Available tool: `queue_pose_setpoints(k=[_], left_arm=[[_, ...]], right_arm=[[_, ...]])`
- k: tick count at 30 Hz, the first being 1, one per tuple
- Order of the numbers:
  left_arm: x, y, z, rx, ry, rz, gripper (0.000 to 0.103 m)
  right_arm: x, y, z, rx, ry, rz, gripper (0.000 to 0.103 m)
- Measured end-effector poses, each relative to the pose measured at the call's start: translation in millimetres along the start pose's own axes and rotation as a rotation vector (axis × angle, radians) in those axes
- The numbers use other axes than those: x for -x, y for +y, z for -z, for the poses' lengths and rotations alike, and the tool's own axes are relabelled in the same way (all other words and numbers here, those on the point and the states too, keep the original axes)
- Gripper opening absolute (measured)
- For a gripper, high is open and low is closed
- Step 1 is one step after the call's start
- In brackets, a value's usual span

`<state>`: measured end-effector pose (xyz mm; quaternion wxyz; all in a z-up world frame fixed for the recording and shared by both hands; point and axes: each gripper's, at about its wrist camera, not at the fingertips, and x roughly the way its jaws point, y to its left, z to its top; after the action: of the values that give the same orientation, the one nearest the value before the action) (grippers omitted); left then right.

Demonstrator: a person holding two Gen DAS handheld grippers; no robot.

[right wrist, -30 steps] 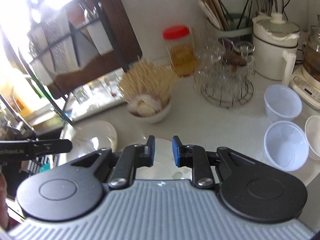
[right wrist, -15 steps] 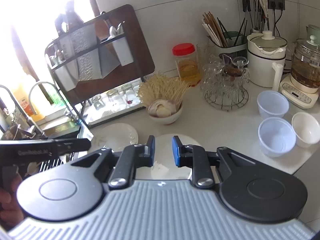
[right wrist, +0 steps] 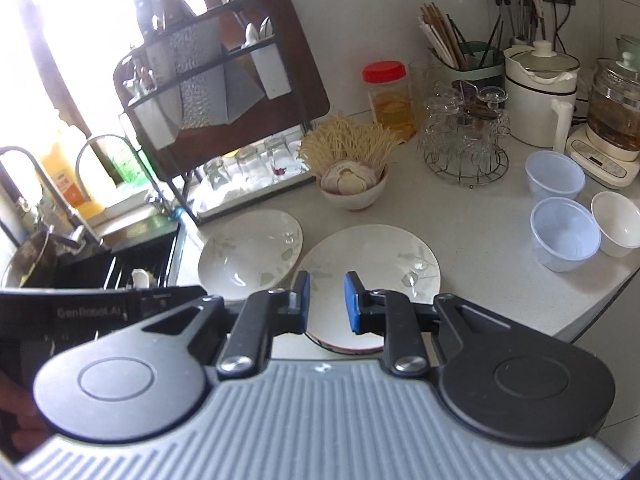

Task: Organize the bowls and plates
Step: 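Open both tools to release the white plate on the floral plate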

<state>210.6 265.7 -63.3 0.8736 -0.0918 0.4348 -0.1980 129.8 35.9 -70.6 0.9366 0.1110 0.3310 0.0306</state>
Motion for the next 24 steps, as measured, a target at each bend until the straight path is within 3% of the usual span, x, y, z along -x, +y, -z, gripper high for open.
queue_pose_setpoints(k=[4, 13, 24], left_arm=[[1, -19, 8, 0.01, -0.021, -0.043, 0.03], [8, -53, 33, 0.137, -0.052, -0.128, 0.03], [18, -81, 61, 0.181, -0.092, -0.209, 0.03]], right_arm=[[5, -15, -1, 0.044, 0.003, -0.03, 0.023], [15, -46, -2, 0.123, 0.04, -0.114, 0.023], [28, -62, 1, 0.18, 0.035, -0.202, 0.023]])
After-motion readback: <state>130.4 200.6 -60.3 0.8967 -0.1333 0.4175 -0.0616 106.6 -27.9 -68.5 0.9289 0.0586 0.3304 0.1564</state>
